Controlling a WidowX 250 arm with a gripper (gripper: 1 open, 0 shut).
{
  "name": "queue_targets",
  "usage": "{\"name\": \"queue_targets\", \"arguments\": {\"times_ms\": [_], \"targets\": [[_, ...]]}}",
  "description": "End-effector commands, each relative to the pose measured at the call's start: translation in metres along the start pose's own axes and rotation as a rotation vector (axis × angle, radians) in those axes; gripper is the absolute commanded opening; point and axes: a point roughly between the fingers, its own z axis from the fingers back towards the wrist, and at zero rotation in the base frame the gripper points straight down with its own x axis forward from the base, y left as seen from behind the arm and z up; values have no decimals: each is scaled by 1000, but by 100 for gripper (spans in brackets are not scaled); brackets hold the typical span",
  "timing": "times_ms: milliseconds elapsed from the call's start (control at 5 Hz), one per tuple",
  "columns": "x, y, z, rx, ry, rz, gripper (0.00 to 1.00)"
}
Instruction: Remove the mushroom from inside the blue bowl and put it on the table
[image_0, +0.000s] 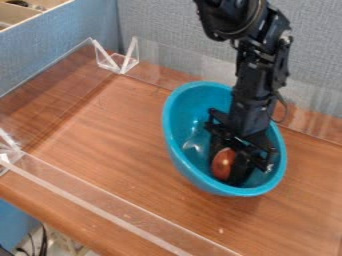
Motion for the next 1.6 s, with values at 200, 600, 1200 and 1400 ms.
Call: {"name": "queue_targets", "arguments": {"times_ms": [200, 600, 1200, 1400], "targets": [[3, 1, -8, 38, 1, -172, 0], [9, -13, -2, 38, 6, -167, 0], [11, -29, 18, 47, 6, -228, 0], [14, -32, 24, 43, -1, -213, 0]]}}
